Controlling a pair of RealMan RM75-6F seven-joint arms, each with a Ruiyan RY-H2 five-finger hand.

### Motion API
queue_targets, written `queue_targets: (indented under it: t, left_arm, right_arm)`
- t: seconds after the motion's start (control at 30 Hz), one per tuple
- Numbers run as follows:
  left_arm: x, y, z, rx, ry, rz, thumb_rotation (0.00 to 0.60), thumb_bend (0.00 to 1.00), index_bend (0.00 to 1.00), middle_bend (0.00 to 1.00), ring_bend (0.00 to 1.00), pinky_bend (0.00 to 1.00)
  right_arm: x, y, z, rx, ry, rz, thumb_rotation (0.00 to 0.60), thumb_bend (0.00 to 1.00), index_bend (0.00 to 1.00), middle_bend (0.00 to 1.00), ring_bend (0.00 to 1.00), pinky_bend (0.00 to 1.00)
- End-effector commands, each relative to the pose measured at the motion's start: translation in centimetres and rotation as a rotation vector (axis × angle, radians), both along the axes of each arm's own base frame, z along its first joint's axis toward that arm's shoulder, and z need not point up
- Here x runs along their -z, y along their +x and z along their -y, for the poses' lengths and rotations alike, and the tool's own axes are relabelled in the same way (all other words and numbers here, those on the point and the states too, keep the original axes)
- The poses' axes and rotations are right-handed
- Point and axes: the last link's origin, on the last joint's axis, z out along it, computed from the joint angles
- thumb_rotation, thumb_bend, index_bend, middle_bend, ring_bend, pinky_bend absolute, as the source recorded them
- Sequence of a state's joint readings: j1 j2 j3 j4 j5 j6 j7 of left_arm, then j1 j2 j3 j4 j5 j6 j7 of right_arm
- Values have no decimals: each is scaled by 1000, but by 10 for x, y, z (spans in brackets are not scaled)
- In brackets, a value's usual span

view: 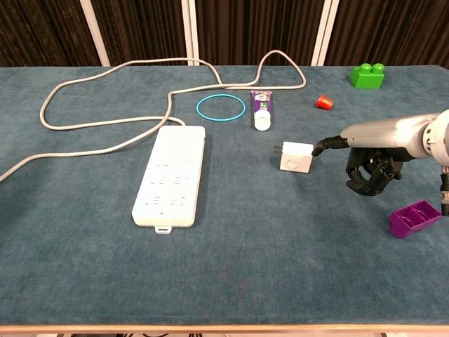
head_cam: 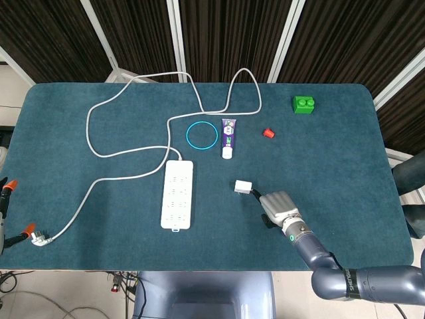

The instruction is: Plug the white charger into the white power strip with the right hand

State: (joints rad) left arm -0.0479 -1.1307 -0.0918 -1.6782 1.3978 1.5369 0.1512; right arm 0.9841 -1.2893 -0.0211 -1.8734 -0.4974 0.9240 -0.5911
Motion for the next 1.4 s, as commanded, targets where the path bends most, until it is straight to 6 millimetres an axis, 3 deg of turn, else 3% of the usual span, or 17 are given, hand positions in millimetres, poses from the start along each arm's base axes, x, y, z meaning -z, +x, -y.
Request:
queue_targets:
  t: [0.03, 0.57, 1.4]
  left_arm:
    - [-1, 0, 0, 0, 1, 1, 600, 153, 104, 0, 0, 0]
    - [1, 1, 1, 2, 1, -4, 600, 154, 103, 0, 0, 0]
    - [0, 0, 0, -3, 2, -3, 600, 154, 103, 0, 0, 0]
  right_arm:
    - [1, -1, 1, 4, -3, -4, 600, 618, 91, 688, 758, 699]
    - [2, -10, 8, 34, -17, -18, 600, 618, 105, 689, 760, 699]
    - [12, 6, 15, 24, -17, 21, 600, 618, 108, 689, 760, 698]
